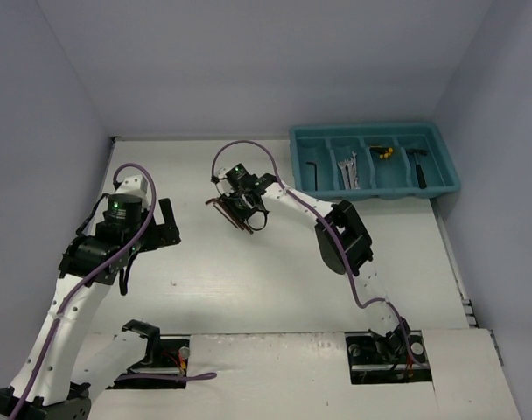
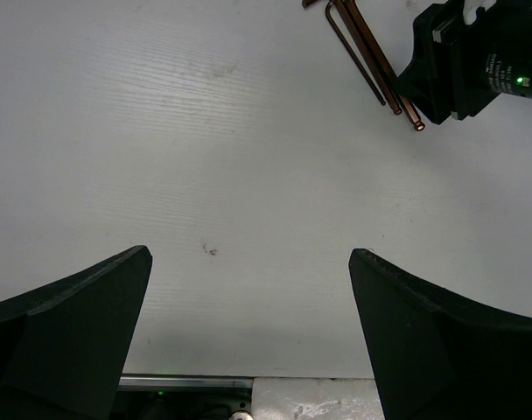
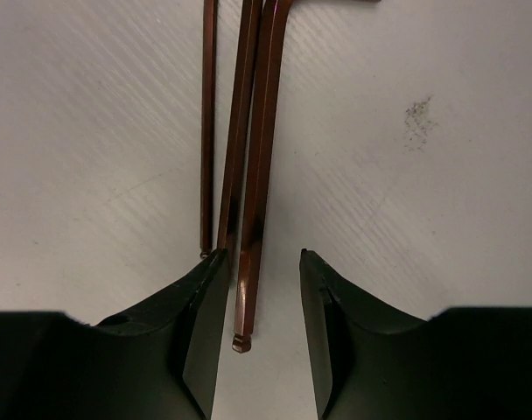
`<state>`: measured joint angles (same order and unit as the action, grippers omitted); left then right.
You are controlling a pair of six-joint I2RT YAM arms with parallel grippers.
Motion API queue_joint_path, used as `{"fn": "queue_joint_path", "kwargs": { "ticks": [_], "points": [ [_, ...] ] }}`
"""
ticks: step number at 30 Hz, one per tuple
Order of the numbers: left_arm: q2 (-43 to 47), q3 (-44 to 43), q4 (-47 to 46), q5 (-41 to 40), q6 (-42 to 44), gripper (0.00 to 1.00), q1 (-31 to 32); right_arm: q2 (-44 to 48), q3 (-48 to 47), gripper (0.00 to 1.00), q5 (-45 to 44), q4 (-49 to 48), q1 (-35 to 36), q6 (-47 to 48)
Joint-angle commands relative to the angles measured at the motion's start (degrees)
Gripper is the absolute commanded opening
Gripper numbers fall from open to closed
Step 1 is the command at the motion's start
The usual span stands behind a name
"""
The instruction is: Sort the tools into containers
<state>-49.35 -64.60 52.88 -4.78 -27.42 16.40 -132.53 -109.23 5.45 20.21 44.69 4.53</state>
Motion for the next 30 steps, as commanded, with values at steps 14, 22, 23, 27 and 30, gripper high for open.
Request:
{"fn": "queue_joint_path", "kwargs": {
  "ticks": [14, 22, 23, 27, 30],
  "points": [
    [1.5, -1.4, -2.2, -0.6, 0.7, 0.95, -0.2, 2.9, 11.7, 0.14, -4.5, -4.4, 0.6, -2.1],
    [1.0, -2.0, -2.3, -0.5, 1.2, 0.95, -0.2, 21.7, 33.6, 0.04, -7.2, -4.5, 0.5, -3.4],
    [0.8, -2.1, -2.3, -0.5, 1.3, 0.95, -0.2, 24.1, 35.3, 0.06, -7.2, -4.1, 0.5, -3.7],
    [0.0, -2.3, -2.3, -0.4, 1.5, 0.95, -0.3, 28.2, 40.9, 0.14, -6.0, -2.0, 0.5, -4.5],
    [-0.6, -2.5, -2.3, -0.2, 1.7, 0.95, -0.3, 27.3, 41.3, 0.17, -3.4, -1.9, 0.4, -4.4]
  ]
}}
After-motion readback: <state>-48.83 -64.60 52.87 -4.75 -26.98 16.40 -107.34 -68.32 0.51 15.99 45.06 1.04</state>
